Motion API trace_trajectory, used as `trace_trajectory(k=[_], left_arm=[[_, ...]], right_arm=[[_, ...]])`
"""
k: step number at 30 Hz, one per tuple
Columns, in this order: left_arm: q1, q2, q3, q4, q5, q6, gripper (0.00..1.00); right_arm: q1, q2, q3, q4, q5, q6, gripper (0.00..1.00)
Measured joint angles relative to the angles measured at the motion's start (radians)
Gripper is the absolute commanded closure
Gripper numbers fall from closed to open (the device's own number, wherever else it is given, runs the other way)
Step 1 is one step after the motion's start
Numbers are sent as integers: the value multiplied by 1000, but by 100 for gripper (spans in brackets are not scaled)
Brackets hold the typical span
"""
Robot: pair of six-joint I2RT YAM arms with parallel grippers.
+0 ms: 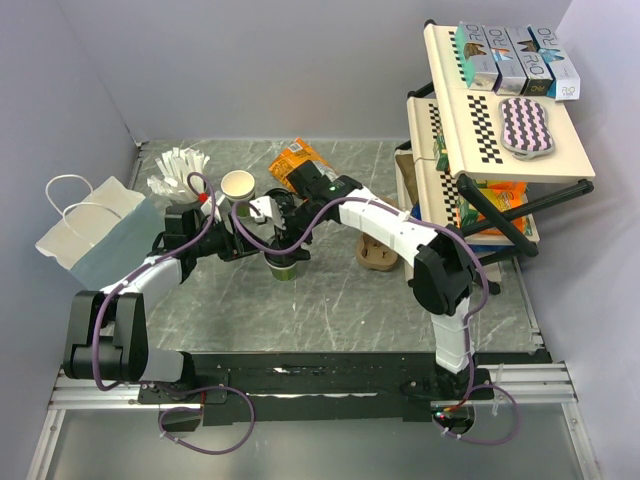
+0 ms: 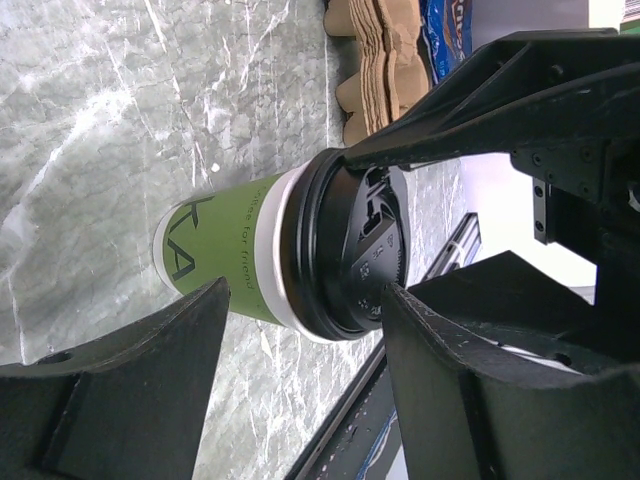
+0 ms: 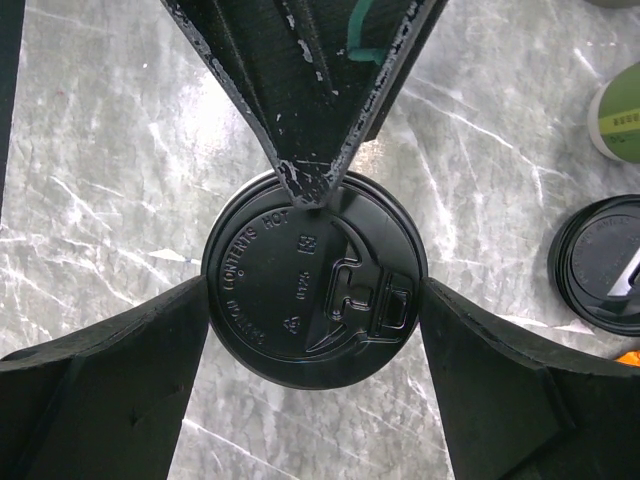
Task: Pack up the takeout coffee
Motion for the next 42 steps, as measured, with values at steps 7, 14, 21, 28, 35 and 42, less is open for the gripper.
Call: trace_trajectory(k=[7, 14, 21, 28, 35, 42], left_arm=[[0, 0, 0, 0, 0, 0, 32], [0, 0, 0, 0, 0, 0, 32], [0, 0, 0, 0, 0, 0, 32], [0, 0, 0, 0, 0, 1, 32], [0, 0, 0, 0, 0, 1, 32], [0, 0, 0, 0, 0, 6, 32]], right_arm=[[-5, -13, -15, 10, -1, 8, 11], [-5, -11, -1, -6, -7, 8, 11], [-5, -3, 23, -29, -11, 7, 11], [-5, 14, 53, -51, -11, 0, 11], [-5, 49, 64, -69, -11, 0, 11], [-5, 61, 77, -73, -14, -1, 11]])
